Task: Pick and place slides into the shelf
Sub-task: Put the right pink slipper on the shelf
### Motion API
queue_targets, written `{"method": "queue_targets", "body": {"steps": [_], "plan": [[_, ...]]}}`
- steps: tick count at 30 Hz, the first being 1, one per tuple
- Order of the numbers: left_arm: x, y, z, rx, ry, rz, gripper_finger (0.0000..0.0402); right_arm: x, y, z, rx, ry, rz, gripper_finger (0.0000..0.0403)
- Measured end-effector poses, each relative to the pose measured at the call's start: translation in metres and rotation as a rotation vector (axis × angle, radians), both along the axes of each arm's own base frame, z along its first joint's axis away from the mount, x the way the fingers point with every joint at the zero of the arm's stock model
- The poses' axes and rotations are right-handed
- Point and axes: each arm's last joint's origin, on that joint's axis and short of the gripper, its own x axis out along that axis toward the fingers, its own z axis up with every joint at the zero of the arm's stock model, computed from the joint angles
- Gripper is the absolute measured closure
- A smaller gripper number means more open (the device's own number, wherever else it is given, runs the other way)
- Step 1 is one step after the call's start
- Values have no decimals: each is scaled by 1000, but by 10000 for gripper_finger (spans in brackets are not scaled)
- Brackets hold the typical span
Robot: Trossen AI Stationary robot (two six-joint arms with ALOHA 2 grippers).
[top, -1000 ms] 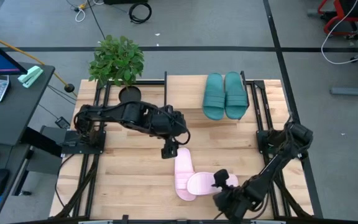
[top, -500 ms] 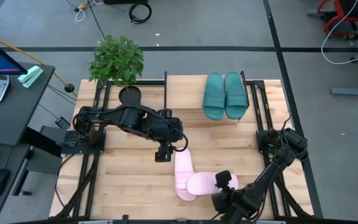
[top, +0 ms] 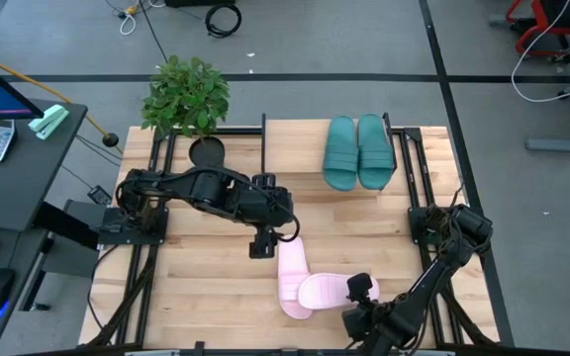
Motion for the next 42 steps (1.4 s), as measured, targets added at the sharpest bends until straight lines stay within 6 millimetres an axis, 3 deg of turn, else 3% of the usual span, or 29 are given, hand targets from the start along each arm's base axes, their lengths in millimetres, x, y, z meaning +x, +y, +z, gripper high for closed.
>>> {"method": "queue_targets", "body": {"steps": [9,23,33,42], "plan": [[1,0,0,-14,-11,19,104,2,-3,-7,16,-50,-52,191],[1,0,1,-12,-18,23,104,13,-17,-9,69,-45,-147,386],[2,0,1,-12,-27,21,104,7,-25,20,136,-69,-174,400],[2,0,1,0,-28,17,104,-7,-42,72,251,-159,-254,401]]}}
